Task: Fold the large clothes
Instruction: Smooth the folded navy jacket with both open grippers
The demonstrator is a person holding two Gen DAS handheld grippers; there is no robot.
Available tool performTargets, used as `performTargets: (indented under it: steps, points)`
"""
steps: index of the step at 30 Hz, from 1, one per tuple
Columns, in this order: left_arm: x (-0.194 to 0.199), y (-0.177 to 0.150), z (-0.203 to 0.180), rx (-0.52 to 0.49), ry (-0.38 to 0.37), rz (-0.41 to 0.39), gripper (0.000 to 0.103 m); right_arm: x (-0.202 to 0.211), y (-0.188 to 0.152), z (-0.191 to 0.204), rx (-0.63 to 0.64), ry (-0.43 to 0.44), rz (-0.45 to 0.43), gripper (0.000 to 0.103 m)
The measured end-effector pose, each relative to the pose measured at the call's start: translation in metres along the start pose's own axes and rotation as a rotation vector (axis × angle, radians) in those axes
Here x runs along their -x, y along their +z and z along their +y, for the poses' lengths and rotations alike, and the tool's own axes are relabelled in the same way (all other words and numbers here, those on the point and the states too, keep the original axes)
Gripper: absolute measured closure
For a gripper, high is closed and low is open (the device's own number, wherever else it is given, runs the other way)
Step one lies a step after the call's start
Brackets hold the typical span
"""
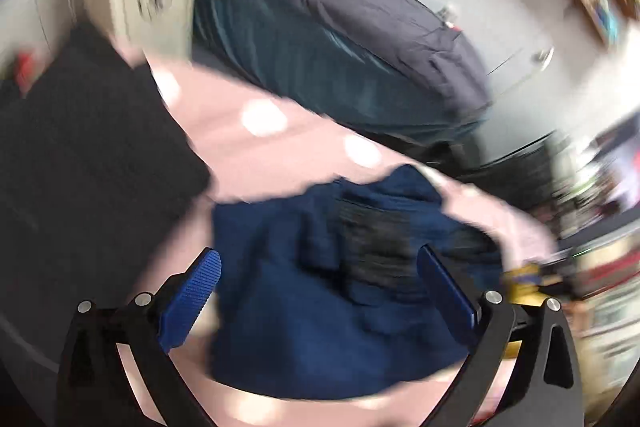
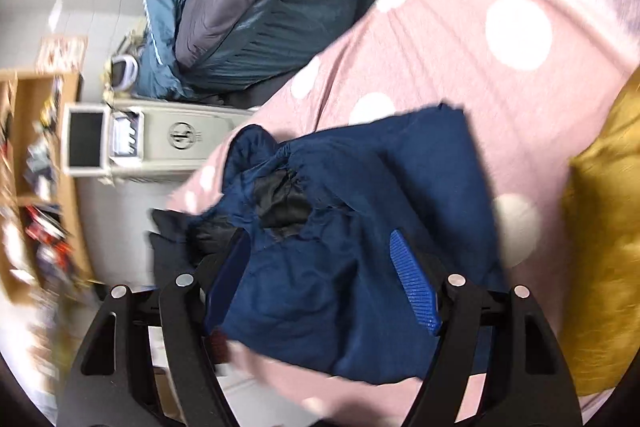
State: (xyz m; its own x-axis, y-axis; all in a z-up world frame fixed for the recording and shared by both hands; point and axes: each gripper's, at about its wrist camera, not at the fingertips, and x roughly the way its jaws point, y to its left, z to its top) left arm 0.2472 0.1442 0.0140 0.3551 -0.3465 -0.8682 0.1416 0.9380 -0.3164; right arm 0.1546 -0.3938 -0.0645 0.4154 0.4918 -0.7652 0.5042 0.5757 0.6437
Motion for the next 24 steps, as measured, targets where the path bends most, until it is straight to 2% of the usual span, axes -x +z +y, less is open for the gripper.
performTargets:
  steps: [2,4,7,12,14,17,20,23,24]
  points:
    - [-0.002,-0.011,-0.005,-0.031,0.052,-0.007,0.007,0.009,-0.010,0.012,0.077,-0.079,-0.060,0.031]
    - [-0.009,-0.025,-0.005,-0.032,0.063,0.007,0.007,0.018,-0.020,0.020,0.145,-0.152,-0.118,0.031]
    - [-0.025,-0.049,0.006,0.012,0.055,0.042,0.007,0.028,-0.031,0.023,0.218,-0.247,-0.189,0.028]
    - [-0.052,-0.086,0.042,0.108,0.071,0.101,0.007,0.034,-0.039,0.004,0.274,-0.380,-0.245,0.028]
    - [-0.060,-0.093,0.053,0.139,0.062,0.105,0.007,0.030,-0.040,-0.001,0.302,-0.414,-0.236,0.028]
    - [-0.078,-0.097,0.055,0.144,0.062,0.131,0.007,0.013,-0.045,-0.003,0.380,-0.445,-0.173,0.028]
    - [-0.102,-0.095,0.045,0.080,0.095,0.150,0.007,-0.014,-0.049,-0.001,0.440,-0.446,-0.094,0.028]
    - [-0.131,-0.092,0.026,0.006,0.112,0.175,0.008,-0.040,-0.051,0.004,0.481,-0.468,-0.074,0.029]
    - [-0.140,-0.092,0.016,-0.028,0.110,0.189,0.008,-0.051,-0.052,0.007,0.488,-0.463,-0.053,0.039]
